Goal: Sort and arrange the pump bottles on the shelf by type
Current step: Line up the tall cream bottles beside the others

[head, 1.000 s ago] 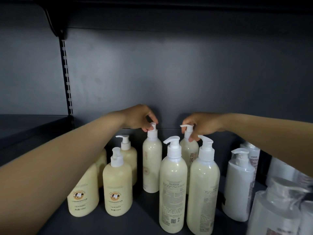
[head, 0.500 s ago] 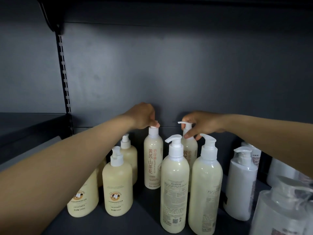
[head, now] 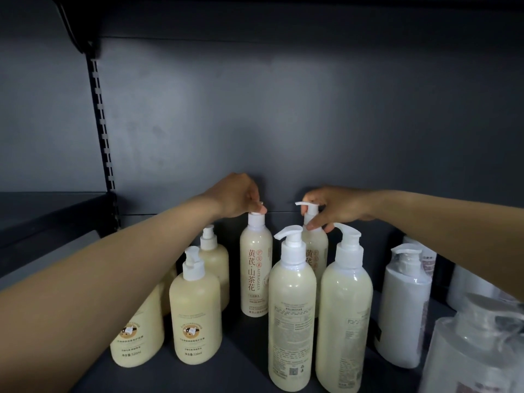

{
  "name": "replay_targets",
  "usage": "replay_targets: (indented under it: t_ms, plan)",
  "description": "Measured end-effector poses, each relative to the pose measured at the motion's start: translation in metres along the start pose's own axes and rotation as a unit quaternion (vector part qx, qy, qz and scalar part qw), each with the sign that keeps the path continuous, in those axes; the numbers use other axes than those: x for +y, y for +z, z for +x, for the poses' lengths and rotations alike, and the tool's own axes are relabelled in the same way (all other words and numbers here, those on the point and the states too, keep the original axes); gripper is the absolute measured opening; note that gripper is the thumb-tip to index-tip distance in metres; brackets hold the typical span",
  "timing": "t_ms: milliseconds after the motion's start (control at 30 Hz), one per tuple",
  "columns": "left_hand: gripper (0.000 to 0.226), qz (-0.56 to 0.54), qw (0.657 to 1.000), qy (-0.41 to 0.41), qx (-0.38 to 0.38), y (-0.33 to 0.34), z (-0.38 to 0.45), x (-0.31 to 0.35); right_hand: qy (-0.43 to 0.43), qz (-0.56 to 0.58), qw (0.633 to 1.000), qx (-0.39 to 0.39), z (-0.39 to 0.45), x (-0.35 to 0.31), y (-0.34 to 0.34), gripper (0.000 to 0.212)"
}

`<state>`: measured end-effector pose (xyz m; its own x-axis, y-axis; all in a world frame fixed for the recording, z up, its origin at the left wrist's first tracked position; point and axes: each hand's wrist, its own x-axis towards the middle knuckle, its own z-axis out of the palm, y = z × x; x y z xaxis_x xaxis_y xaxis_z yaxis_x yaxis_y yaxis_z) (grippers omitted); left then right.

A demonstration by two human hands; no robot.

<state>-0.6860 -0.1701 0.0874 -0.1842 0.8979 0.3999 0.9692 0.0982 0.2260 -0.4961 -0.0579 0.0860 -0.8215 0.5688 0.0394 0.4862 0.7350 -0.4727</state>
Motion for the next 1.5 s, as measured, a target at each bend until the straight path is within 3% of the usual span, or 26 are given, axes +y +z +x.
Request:
replay_targets:
  t_ms: [200, 300, 467, 567, 767, 1133, 1500]
  plan:
    - [0.044, -0.04, 0.999, -0.005, -0.018, -0.01, -0.015, 0.005, -0.012, 0.012, 1.0, 0.025, -0.024, -0.009, -0.018, 0.041]
    - [0.053, -0.145, 0.988, 0.012, -0.057, -0.018, -0.033, 0.013, -0.027, 0.023, 0.999, 0.035, -0.052, -0.017, -0.034, 0.041]
    - [0.062, -0.21, 0.961, 0.067, -0.169, -0.03, -0.066, 0.034, -0.029, 0.014, 0.998, -0.055, -0.104, -0.024, -0.041, 0.056]
    - [0.058, -0.257, 0.943, 0.077, -0.195, -0.032, -0.079, 0.042, -0.027, 0.006, 0.996, -0.09, -0.125, -0.029, -0.033, 0.054]
    - [0.045, -0.251, 0.949, 0.098, -0.161, -0.02, -0.089, 0.049, -0.024, -0.007, 0.996, -0.084, -0.131, -0.033, -0.015, 0.05]
    - [0.055, -0.308, 0.94, 0.093, -0.113, 0.0, -0.103, 0.053, -0.085, -0.016, 0.994, -0.067, -0.121, -0.022, 0.001, 0.043]
    - [0.046, -0.267, 0.956, 0.092, -0.085, 0.003, -0.103, 0.061, -0.106, -0.042, 0.992, -0.054, -0.118, -0.024, 0.0, 0.033]
